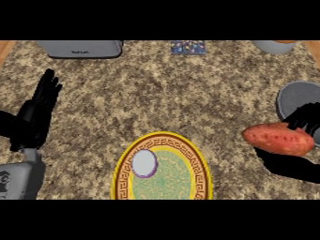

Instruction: Pick the sweet potato from the plate and place it in the pan

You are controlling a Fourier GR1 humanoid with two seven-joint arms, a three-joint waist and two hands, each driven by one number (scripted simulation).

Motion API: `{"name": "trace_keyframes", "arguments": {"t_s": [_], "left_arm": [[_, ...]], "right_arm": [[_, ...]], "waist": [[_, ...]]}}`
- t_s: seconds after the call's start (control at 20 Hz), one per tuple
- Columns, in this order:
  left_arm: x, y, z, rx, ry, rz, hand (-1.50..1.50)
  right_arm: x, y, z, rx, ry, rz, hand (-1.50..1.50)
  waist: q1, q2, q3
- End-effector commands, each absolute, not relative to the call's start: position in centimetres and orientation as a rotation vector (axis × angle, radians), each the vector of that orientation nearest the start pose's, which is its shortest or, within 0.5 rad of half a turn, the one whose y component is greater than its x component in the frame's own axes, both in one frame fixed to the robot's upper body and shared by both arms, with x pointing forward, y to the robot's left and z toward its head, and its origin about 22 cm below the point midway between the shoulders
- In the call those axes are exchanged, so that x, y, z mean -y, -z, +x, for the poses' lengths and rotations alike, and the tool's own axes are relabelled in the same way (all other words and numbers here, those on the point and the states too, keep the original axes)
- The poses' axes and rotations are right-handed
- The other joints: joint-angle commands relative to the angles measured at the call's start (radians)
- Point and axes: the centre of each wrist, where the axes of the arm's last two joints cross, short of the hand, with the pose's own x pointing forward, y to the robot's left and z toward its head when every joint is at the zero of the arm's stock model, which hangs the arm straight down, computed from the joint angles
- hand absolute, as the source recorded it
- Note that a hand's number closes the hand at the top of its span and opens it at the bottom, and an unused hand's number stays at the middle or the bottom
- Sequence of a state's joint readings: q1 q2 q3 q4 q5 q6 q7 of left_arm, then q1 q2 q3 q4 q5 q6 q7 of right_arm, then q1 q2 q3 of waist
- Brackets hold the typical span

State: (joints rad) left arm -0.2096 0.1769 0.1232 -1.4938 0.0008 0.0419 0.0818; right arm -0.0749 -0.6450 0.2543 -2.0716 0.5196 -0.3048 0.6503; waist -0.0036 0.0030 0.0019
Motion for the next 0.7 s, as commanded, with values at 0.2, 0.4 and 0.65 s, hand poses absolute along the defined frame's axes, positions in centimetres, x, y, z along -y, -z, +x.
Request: {"name": "trace_keyframes", "arguments": {"t_s": [0.2, 0.4, 0.65], "left_arm": [[-27.9, -5.3, 29.9, 1.632, 0.067, 0.195, 0.0], [-26.1, -6.2, 30.5, 1.638, 0.069, 0.183, 0.0], [-27.1, -4.3, 30.3, 1.629, 0.075, 0.166, 0.0]], "right_arm": [[36.6, -12.7, 27.1, 1.505, -0.425, -1.083, 1.5], [40.8, -10.9, 29.0, 1.449, -0.53, -1.252, 1.5], [45.0, -7.2, 30.9, 1.383, -0.483, -1.28, 1.5]], "waist": [[0.014, 0.004, 0.0], [0.031, 0.008, 0.001], [0.052, 0.016, 0.002]]}}
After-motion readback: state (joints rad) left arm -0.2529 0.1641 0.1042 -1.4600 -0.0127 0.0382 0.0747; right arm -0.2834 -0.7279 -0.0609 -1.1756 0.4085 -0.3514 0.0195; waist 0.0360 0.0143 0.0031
